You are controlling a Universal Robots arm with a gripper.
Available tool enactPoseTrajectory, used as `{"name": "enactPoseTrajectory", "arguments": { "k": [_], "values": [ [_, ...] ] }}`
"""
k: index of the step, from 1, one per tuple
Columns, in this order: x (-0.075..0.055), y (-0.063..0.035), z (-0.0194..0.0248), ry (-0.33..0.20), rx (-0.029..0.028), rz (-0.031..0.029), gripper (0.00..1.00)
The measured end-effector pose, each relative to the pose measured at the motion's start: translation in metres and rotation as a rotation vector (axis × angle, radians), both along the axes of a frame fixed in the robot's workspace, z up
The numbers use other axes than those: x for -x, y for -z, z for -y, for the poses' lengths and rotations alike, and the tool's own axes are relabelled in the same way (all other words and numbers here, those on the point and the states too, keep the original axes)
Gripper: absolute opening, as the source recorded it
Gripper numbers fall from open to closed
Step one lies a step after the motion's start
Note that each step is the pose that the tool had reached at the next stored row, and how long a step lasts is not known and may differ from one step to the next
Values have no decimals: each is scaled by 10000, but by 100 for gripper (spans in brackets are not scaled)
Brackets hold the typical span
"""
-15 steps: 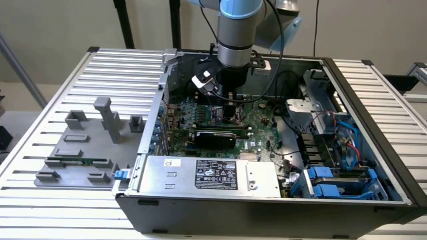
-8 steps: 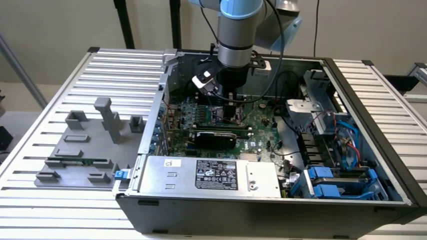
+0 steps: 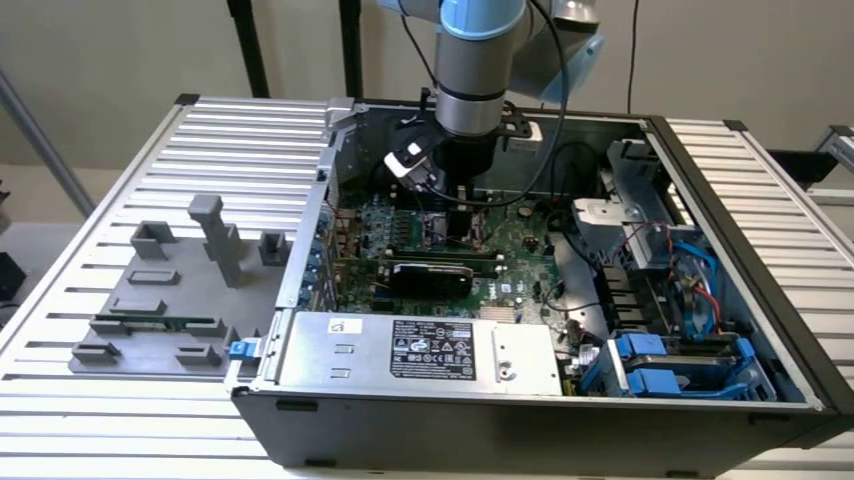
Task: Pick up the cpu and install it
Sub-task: 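Place the cpu into insertion slot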
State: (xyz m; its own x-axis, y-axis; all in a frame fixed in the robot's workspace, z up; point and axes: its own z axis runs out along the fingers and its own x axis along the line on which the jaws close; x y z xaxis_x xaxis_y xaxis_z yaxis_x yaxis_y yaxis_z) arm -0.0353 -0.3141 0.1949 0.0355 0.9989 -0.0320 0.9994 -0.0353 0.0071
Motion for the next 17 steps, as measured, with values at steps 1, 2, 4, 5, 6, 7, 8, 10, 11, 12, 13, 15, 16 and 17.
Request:
{"name": "enactPoseTrajectory", "arguments": {
  "k": [1, 2, 4, 5, 6, 7, 8, 10, 11, 12, 13, 15, 16, 17],
  "values": [
    [1, -2, 1, 1, 6, -4, 62],
    [1, -2, 1, 1, 6, -4, 62],
    [1, -2, 1, 1, 6, -4, 62],
    [1, -3, 1, 1, 6, -3, 62],
    [1, -8, 1, 2, 8, -5, 62],
    [1, -17, 2, 1, 8, -5, 62],
    [1, -32, 2, 2, 8, -5, 62],
    [1, -72, 1, 2, 6, -4, 62],
    [1, -99, 1, 2, 7, -4, 62],
    [1, -125, 1, 2, 7, -4, 62],
    [1, -153, 1, 2, 7, -4, 62],
    [1, -202, 2, 1, 7, -4, 60],
    [1, -216, 2, 1, 7, -4, 53],
    [1, -225, 2, 1, 7, -5, 53]
  ]
}}
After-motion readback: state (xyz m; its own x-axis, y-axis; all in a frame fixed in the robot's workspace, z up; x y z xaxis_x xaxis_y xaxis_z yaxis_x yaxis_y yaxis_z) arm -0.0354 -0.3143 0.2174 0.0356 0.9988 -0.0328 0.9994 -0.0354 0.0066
